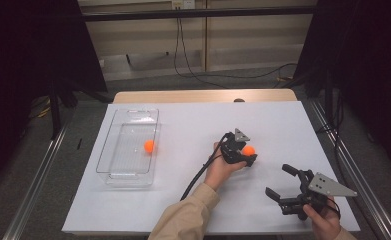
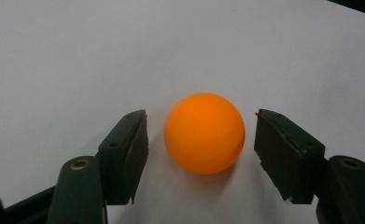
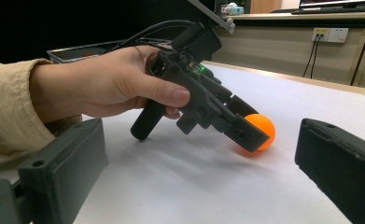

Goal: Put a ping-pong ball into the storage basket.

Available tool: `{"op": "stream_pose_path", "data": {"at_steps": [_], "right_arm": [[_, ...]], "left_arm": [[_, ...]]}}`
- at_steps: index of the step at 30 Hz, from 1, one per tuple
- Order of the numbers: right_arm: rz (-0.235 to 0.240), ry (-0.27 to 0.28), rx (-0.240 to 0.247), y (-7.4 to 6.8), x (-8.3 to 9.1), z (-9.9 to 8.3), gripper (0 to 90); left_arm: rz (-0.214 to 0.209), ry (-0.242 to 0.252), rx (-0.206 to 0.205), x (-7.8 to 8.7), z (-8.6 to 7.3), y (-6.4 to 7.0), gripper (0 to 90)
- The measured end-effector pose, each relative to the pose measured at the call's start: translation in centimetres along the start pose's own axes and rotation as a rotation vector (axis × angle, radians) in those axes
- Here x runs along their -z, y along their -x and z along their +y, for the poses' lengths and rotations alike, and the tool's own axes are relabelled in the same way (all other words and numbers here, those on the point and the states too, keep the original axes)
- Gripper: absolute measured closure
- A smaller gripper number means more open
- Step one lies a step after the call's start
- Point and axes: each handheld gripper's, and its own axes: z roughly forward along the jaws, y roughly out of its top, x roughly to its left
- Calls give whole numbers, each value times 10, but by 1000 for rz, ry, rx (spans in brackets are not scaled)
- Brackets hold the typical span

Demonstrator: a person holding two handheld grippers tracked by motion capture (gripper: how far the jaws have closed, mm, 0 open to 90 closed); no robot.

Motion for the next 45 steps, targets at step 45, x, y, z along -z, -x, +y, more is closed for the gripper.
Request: {"op": "stream_pose_path", "data": {"at_steps": [45], "right_arm": [[-4, 2, 2, 0, 1, 0, 19]], "left_arm": [[-32, -15, 26, 12, 4, 2, 508]]}}
